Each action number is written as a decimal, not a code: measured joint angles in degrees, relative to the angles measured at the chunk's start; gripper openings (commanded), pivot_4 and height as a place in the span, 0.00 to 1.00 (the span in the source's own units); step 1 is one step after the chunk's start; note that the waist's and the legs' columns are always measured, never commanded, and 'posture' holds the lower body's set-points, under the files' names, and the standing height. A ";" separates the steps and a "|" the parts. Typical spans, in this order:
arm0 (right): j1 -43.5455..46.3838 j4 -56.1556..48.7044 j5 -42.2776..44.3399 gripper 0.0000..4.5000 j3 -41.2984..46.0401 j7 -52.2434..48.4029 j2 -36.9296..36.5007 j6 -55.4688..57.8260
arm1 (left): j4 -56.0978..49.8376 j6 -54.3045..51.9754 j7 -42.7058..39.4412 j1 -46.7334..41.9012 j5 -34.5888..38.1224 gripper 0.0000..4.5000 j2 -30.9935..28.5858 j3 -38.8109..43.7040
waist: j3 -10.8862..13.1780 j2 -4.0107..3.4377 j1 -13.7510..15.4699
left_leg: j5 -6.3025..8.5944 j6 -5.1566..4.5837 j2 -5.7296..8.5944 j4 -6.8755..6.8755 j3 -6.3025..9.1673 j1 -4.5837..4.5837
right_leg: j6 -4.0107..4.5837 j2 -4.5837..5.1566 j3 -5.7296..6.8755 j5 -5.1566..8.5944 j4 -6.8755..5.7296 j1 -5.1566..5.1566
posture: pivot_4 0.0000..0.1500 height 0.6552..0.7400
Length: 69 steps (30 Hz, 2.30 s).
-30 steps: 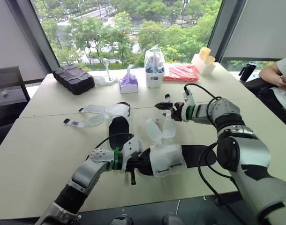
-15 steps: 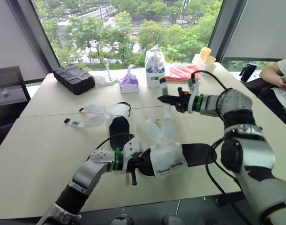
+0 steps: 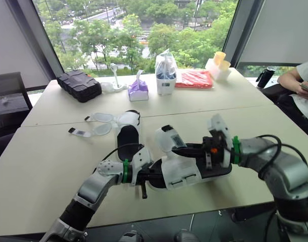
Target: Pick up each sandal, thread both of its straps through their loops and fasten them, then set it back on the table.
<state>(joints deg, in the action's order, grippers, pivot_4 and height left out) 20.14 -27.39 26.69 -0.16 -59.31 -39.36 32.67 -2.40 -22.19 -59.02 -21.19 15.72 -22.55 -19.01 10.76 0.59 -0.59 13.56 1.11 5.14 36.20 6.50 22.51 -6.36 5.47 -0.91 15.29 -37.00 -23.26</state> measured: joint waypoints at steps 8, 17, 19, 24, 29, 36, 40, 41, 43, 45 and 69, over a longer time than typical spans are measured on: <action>-6.79 17.82 -29.67 0.01 -9.21 0.03 -4.42 -65.08 | 0.10 -0.99 -0.70 -0.41 0.07 0.00 -0.25 0.13 | 0.01 0.05 -0.04 | -0.01 0.01 0.00 0.00 -0.05 -0.12 | -0.02 -0.11 -0.04 0.02 0.01 0.12 | 1.00 1.00; -4.76 30.25 -42.32 0.39 -10.74 12.79 -5.26 -97.83 | -0.04 -2.05 -0.70 -0.46 0.79 0.00 -0.21 0.13 | 0.00 0.05 0.04 | -0.02 0.02 0.00 -0.02 0.01 -0.16 | 0.01 -0.16 -0.09 0.02 0.00 0.17 | 1.00 1.00; -5.82 30.08 -42.33 0.59 -11.56 13.31 -7.16 -98.77 | -0.09 -2.23 -0.64 -0.29 0.91 0.00 -0.23 0.15 | 0.00 0.05 0.09 | -0.02 0.02 0.01 -0.02 0.01 -0.16 | 0.01 -0.16 -0.11 0.03 0.00 0.16 | 1.00 1.00; -8.15 25.92 -39.20 0.98 -11.61 13.63 -14.96 -96.97 | -0.54 -2.56 -0.35 0.07 1.15 0.00 -0.25 0.35 | 0.00 0.04 0.10 | -0.02 0.02 0.00 -0.01 0.01 -0.17 | 0.03 -0.13 -0.15 0.04 -0.01 0.19 | 1.00 1.00; -15.10 19.41 -30.77 0.98 -11.19 12.21 -23.76 -91.86 | -0.65 -2.65 -0.40 0.19 1.19 0.00 -0.25 0.47 | -0.01 0.11 0.03 | -0.01 0.01 -0.02 0.01 -0.01 -0.17 | 0.06 -0.03 -0.18 0.05 0.03 0.21 | 1.00 1.00; -25.57 1.96 5.17 0.98 -6.19 8.09 -37.85 -45.55 | -0.50 -2.70 -0.42 0.16 1.16 0.00 0.29 0.08 | -0.01 0.03 1.03 | -0.02 -0.03 -0.09 0.10 0.00 -0.15 | 0.36 0.03 -0.19 0.14 0.04 0.26 | 1.00 1.00; -24.13 -2.01 15.85 0.98 -4.80 8.05 -36.61 -30.81 | -0.53 -2.83 -0.56 0.20 1.17 0.00 0.31 -0.08 | -0.01 0.03 1.38 | -0.01 -0.04 -0.09 0.07 0.00 -0.04 | 0.35 0.05 -0.15 0.14 0.24 0.24 | 1.00 1.00; -23.43 -2.56 19.21 0.98 -4.37 8.33 -36.63 -25.77 | -0.62 -3.09 -0.57 0.23 1.19 0.00 0.30 -0.09 | -0.01 0.02 1.39 | 0.01 -0.07 -0.09 0.06 0.00 0.00 | 0.35 0.06 -0.15 0.12 0.36 0.24 | 1.00 1.00; -21.52 -2.83 27.92 0.98 -3.84 9.18 -37.89 -14.44 | -0.97 -3.46 -0.62 0.32 1.22 0.00 0.25 -0.09 | -0.02 0.01 1.39 | 0.07 -0.18 -0.08 0.06 -0.02 0.04 | 0.34 0.08 -0.14 0.11 0.52 0.26 | 1.00 1.00; -20.14 -2.62 37.39 0.98 -3.72 9.97 -40.36 -2.06 | -1.30 -3.72 -0.66 0.38 1.29 0.00 0.24 -0.19 | -0.02 0.01 1.41 | 0.12 -0.27 -0.09 0.04 -0.01 0.10 | 0.34 0.08 -0.11 0.10 0.68 0.28 | 1.00 1.00; -11.78 4.17 55.20 0.98 -6.63 31.77 -14.18 33.58 | -4.05 -6.18 0.41 1.40 2.48 0.00 -0.02 -0.26 | -0.08 -0.01 1.43 | 0.19 -0.39 -0.05 0.17 0.00 0.66 | -0.13 0.07 0.01 -0.17 0.87 -0.10 | 1.00 1.00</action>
<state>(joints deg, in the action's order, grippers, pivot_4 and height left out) 8.36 -23.22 81.89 -6.79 -27.54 -53.55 66.25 -6.46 -28.37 -58.61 -19.79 18.20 -22.58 -19.28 10.67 0.57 0.85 13.76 0.72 5.09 36.37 6.50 23.17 -6.49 5.54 -0.90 15.12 -36.13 -23.36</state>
